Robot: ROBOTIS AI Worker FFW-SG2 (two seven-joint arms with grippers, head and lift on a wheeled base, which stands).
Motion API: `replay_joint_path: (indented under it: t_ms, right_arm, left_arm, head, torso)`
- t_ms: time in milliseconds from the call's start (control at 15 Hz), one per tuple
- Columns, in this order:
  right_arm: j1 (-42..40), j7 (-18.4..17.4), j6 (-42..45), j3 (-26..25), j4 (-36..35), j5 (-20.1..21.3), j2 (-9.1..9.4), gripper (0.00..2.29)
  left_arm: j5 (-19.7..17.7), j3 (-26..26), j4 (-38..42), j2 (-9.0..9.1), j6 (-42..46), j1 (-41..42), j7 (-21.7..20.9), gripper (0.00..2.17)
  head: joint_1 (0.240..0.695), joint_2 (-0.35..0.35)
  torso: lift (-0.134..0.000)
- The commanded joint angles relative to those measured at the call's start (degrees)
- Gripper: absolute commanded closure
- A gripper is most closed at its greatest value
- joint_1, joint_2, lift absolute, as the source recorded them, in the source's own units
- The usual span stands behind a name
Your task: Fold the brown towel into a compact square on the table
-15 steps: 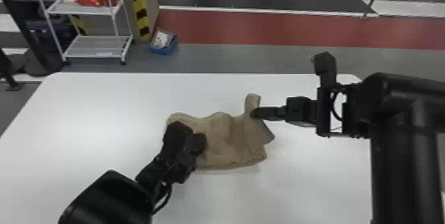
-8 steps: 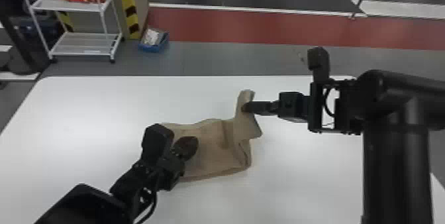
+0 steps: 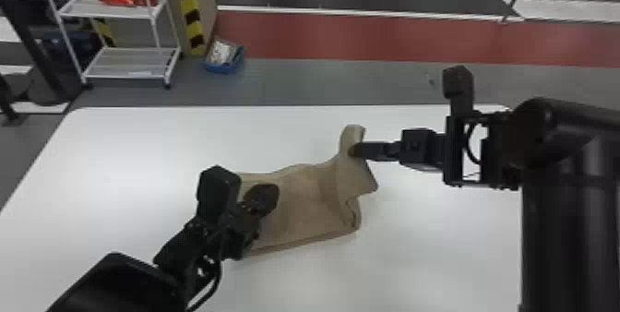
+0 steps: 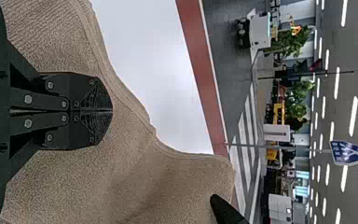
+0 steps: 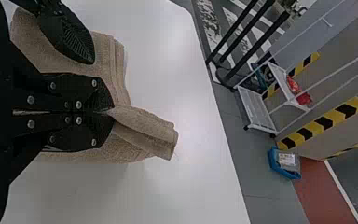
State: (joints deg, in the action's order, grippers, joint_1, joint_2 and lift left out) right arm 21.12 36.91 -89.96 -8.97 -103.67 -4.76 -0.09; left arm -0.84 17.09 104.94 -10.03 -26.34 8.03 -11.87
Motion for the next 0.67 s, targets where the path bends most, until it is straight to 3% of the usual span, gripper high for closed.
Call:
replay_joint_path:
  t_ms: [0,267,600]
  right_arm:
    - [-0.6,0.2,-0.1,-0.5,0.0,-0.1,0.14,1.21]
    - [-1.7,0.7,-0.1,-5.4,-1.6,-1.0,0.14,1.21]
    - [-4.0,1.5,-0.1,-9.6,-1.6,-5.3,-3.34,1.21]
  left_arm:
    - [-0.1,-0.6,0.9,-0.07,0.4,0.5,0.0,1.44]
    - [-1.1,-7.7,4.9,-0.16,8.1,5.1,0.0,1.44]
    - [-5.7,-20.3,6.2,-0.34,10.0,6.7,-3.0,1.44]
  head:
    - [0.695,-0.069]
    - [0.695,-0.061]
    - [0.695,-0.005]
  torso:
    - [-0.124]
    - [-0.124]
    - [-0.124]
